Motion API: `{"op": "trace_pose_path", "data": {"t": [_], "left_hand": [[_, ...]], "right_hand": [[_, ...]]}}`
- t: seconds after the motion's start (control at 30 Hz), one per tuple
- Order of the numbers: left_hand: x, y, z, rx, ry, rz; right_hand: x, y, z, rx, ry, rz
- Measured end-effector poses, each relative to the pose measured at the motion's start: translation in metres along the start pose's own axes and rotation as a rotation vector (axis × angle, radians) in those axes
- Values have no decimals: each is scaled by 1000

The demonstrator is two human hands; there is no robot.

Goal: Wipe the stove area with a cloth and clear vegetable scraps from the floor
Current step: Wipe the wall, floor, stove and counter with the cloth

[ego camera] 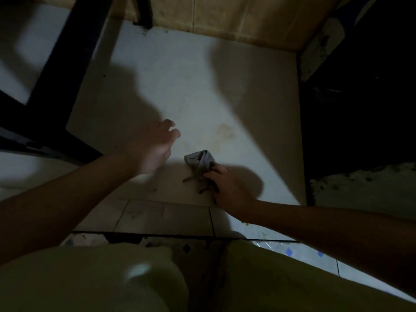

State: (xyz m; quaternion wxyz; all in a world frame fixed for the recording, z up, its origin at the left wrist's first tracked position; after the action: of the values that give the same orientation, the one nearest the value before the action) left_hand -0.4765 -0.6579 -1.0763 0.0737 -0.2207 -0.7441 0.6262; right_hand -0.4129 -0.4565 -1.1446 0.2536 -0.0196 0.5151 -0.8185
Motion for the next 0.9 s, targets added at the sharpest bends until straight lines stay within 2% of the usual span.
{"op": "trace_pose_path", "data": {"t": [0.2, 0.37, 0.6, 0.77, 0.83, 0.9], "left_hand": [[-2, -5, 7, 6, -57, 11], [2, -5, 6, 6, -28, 8], [9, -4, -3, -8, 25, -38], [11, 1, 1, -14, 23, -29], [12, 3, 3, -13, 9, -15], [12, 4, 4, -11, 1, -22]], "right_hand": [[24, 11, 10, 27, -88, 87], [24, -4, 6, 18, -85, 29], [47, -59, -41, -33, 121, -109], [35, -81, -90, -29, 376, -214], [24, -72, -86, -95, 375, -154], [10, -55, -66, -125, 260, -121]]}}
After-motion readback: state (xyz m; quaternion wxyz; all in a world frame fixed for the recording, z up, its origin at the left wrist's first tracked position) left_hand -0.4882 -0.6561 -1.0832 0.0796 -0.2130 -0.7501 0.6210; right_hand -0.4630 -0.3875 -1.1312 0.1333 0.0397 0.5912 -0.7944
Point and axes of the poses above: each hand's wrist, its own x-axis towards the middle knuckle, its own y-axis out of the palm, z = x × y, the point moved 3 cm from there along x, towards the middle knuckle, and after that the axes turned 2 degrees about -x, right-handed, at the moved point
